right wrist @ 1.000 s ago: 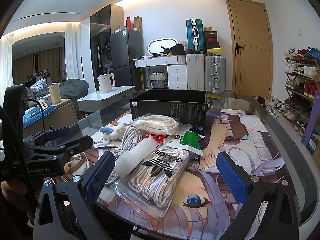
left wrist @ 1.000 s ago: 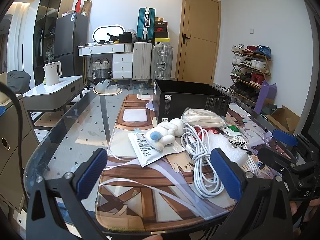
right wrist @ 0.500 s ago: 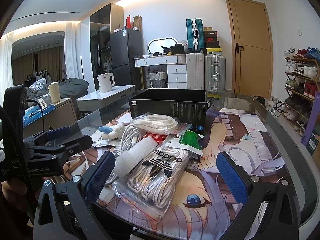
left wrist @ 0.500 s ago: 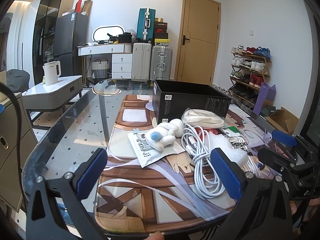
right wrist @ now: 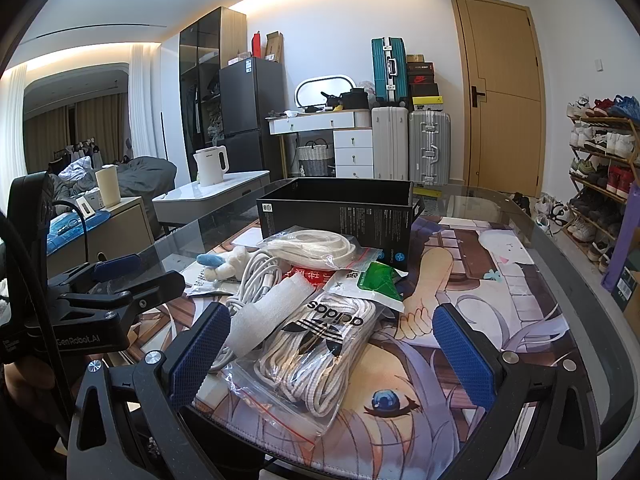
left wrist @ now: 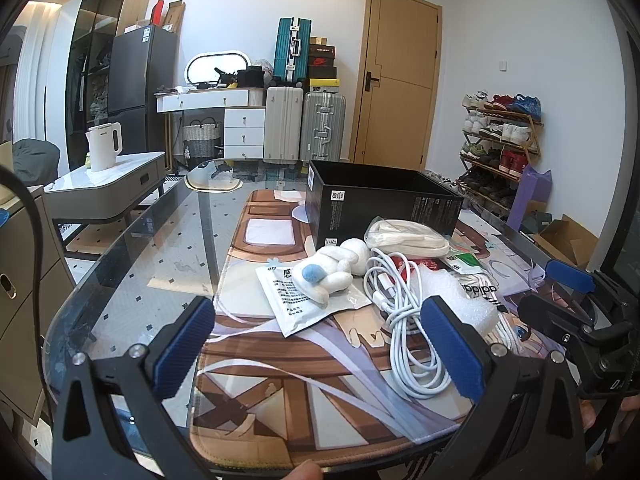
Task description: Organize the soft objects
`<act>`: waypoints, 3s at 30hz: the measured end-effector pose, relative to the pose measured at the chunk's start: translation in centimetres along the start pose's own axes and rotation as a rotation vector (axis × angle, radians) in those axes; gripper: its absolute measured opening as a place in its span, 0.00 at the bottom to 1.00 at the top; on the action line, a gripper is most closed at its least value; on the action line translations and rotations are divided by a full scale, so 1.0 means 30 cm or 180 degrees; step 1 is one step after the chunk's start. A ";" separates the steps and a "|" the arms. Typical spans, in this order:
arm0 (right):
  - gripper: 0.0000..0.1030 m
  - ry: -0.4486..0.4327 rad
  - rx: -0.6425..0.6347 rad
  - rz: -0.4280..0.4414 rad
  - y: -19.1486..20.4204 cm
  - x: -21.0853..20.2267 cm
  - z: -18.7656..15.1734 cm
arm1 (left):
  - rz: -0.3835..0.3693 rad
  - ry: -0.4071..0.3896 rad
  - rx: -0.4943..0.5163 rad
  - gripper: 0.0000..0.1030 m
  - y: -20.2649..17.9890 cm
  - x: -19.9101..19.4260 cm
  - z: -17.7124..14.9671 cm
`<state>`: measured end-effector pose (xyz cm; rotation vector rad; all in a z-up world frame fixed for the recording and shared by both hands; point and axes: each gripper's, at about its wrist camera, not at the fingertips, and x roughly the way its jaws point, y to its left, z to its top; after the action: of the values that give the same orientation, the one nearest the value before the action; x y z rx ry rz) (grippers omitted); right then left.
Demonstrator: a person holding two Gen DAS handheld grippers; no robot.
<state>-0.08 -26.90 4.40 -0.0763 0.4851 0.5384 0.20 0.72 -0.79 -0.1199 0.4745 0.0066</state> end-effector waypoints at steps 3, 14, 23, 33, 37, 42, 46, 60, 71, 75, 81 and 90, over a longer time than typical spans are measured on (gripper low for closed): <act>1.00 0.0013 0.0003 -0.0012 -0.006 0.004 0.000 | -0.0006 -0.0004 0.0000 1.00 0.003 0.004 0.003; 1.00 0.0064 -0.0016 -0.0061 -0.017 0.021 0.005 | 0.0001 -0.0070 -0.0013 1.00 0.005 0.007 0.012; 1.00 0.0136 -0.0010 -0.0158 -0.022 0.037 0.008 | 0.0059 -0.0077 -0.0009 1.00 0.021 0.024 0.019; 1.00 0.0265 0.0022 -0.0210 -0.038 0.077 0.004 | -0.0030 -0.0051 0.0032 1.00 0.018 0.046 0.033; 1.00 0.0380 0.0058 -0.0199 -0.047 0.099 -0.002 | -0.0073 -0.0016 0.0051 1.00 0.011 0.052 0.037; 1.00 0.0510 0.0075 -0.0128 -0.047 0.125 -0.013 | -0.0106 -0.0004 0.0085 1.00 0.019 0.055 0.038; 1.00 0.0577 0.0055 -0.0103 -0.040 0.141 -0.009 | -0.0110 0.0034 0.0136 1.00 0.020 0.066 0.038; 0.90 0.0893 0.0067 0.0051 -0.022 0.253 -0.009 | -0.0129 0.0114 0.0187 1.00 0.020 0.097 0.049; 0.61 0.0926 -0.0007 0.0086 -0.025 0.256 -0.013 | -0.0179 0.0174 0.0178 1.00 0.016 0.117 0.053; 0.52 0.0890 -0.0001 0.0091 -0.035 0.233 -0.021 | -0.0202 0.0174 0.0167 1.00 0.006 0.114 0.052; 0.41 0.0778 -0.0061 0.0093 -0.033 0.195 -0.026 | -0.0294 0.0183 0.0135 1.00 -0.007 0.101 0.055; 0.41 0.0445 -0.0057 0.0100 -0.027 0.079 -0.011 | -0.0527 0.0156 0.0292 1.00 -0.079 0.055 0.055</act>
<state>1.97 -26.55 2.97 -0.1243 0.6186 0.5708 2.51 -1.48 0.19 -0.0692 0.5119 -0.1806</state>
